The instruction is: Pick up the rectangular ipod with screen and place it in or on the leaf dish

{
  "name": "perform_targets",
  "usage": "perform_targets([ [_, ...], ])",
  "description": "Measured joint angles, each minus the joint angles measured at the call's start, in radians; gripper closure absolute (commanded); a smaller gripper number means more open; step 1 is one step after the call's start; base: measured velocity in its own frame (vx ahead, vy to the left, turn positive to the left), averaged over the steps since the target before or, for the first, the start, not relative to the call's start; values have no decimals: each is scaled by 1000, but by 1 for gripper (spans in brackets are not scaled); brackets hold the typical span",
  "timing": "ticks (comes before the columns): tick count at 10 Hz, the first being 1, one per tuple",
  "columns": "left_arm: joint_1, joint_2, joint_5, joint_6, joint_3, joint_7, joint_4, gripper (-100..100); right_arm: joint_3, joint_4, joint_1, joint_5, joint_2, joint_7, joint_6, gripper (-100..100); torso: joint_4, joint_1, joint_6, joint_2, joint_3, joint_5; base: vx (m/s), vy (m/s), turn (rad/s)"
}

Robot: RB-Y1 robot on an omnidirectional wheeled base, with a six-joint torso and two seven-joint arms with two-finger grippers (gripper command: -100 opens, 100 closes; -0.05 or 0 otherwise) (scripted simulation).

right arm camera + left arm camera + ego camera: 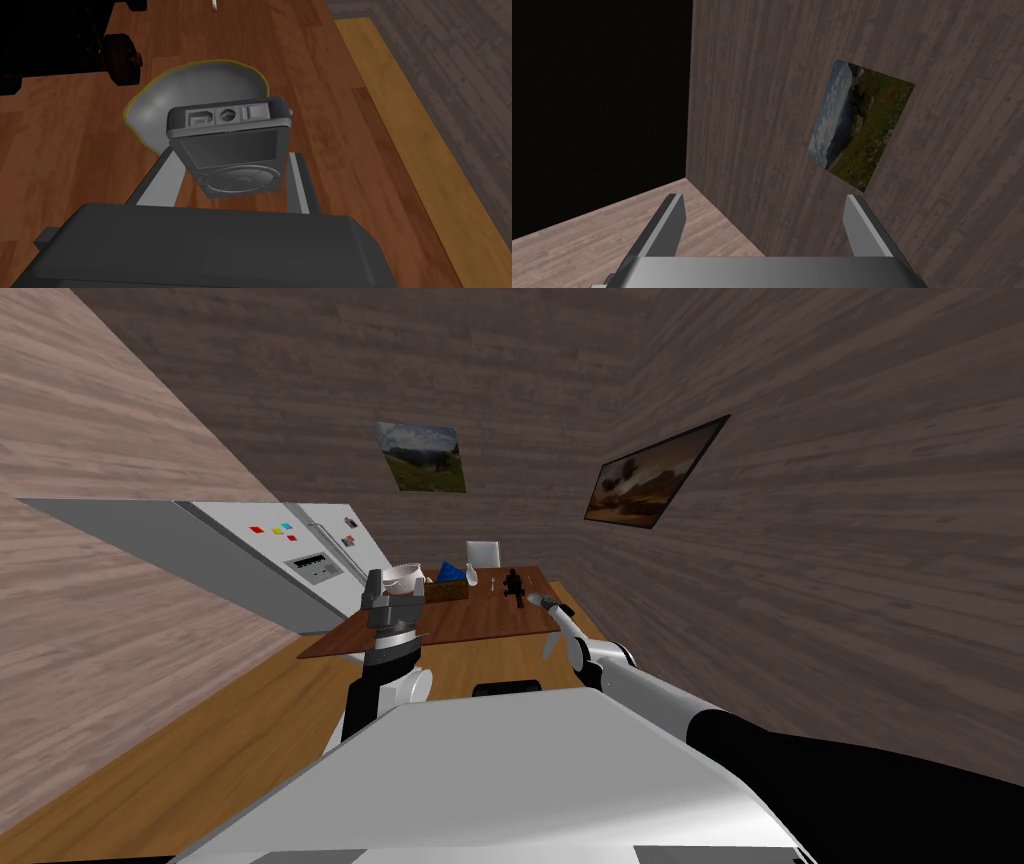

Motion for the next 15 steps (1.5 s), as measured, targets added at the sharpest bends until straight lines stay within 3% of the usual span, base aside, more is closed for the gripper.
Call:
perform_targets([
  [2, 0, 0, 0, 0, 0, 0, 0, 0, -101, -37, -17, 71, 28, 22, 67, 100, -1, 0, -1, -3, -2, 0, 82, 4, -24],
  [4, 0, 0, 0, 0, 0, 0, 0, 0, -40, 5, -32, 12, 5, 8, 45, 100, 0, 0, 0, 3, 1, -1, 33, 5, -46],
  [5, 0, 0, 0, 0, 0, 0, 0, 0, -178, -55, -32, 147, 53, 11, 100, 100, 1, 0, 1, 1, 1, 0, 92, 13, -55],
  [6, 0, 0, 0, 0, 0, 0, 0, 0, -173, -37, -47, 143, 39, 11, 109, 100, 0, 0, 1, 0, 0, 0, 56, 2, 4],
  [8, 0, 0, 0, 0, 0, 0, 0, 0, -106, 13, -60, 73, 14, 9, 76, 100, 0, -1, 0, 3, 1, 0, 4, -7, 3],
  [9, 0, 0, 0, 0, 0, 0, 0, 0, -31, 47, -70, -13, -4, 16, 60, 100, 0, -1, 0, 5, 2, -1, -10, -3, 4],
  [10, 0, 0, 0, 0, 0, 0, 0, 0, -66, 4, -52, 36, 16, 7, 78, 100, 1, -1, 0, 6, 3, 0, -9, -2, -5],
  [11, 0, 0, 0, 0, 0, 0, 0, 0, -57, 1, -52, 30, 17, 4, 86, 100, 1, 0, 0, 6, 4, 0, 88, -29, -62],
  [12, 0, 0, 0, 0, 0, 0, 0, 0, -81, -9, -60, 58, 32, -3, 111, 100, 2, -2, -1, 2, 2, 0, 112, -30, -23],
  [15, 0, 0, 0, 0, 0, 0, 0, 0, -58, 3, -75, 16, 31, -4, 137, 100, 0, -2, -1, 1, 0, -1, 71, -22, 31],
])
